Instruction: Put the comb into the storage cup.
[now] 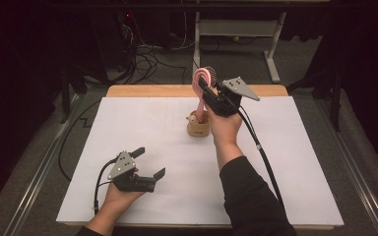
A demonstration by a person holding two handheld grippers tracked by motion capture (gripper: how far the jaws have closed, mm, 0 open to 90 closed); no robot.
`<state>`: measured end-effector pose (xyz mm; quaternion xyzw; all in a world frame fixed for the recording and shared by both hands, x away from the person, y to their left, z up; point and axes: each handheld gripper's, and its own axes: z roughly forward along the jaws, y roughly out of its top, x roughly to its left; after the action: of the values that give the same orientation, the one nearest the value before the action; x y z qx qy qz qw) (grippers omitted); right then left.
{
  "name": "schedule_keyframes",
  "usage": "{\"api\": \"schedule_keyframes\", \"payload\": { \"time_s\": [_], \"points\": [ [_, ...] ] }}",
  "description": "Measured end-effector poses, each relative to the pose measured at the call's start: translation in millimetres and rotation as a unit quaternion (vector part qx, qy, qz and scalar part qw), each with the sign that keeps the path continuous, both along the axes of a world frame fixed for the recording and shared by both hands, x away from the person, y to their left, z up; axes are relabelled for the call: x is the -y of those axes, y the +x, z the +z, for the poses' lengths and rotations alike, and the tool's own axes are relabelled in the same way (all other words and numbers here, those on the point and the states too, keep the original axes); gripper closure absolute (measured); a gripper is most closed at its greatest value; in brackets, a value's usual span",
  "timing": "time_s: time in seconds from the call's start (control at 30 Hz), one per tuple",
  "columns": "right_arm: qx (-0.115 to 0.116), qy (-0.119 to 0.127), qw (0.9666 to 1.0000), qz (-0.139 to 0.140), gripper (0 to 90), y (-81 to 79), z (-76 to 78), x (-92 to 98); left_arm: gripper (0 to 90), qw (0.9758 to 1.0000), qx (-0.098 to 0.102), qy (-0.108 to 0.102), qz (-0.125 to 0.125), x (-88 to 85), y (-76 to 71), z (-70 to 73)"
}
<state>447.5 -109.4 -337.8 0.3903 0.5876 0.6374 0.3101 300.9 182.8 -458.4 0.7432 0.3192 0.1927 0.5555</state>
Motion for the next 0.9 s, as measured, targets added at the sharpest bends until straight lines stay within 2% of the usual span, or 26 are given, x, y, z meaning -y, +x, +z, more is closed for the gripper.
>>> {"api": "schedule_keyframes", "payload": {
  "time_s": [0.4,0.9],
  "points": [
    [-0.013,-0.004,0.9999,0.007,66.5,6.8,-17.5,-9.2,0.0,1.0,-0.006,-0.006,0.004,-1.9,0.6,-1.9],
    [-0.026,-0.008,0.9996,0.009,66.4,11.7,-30.1,-15.3,0.0,0.9999,-0.006,-0.009,0.006,-3.9,1.0,-2.1]
  ]
}}
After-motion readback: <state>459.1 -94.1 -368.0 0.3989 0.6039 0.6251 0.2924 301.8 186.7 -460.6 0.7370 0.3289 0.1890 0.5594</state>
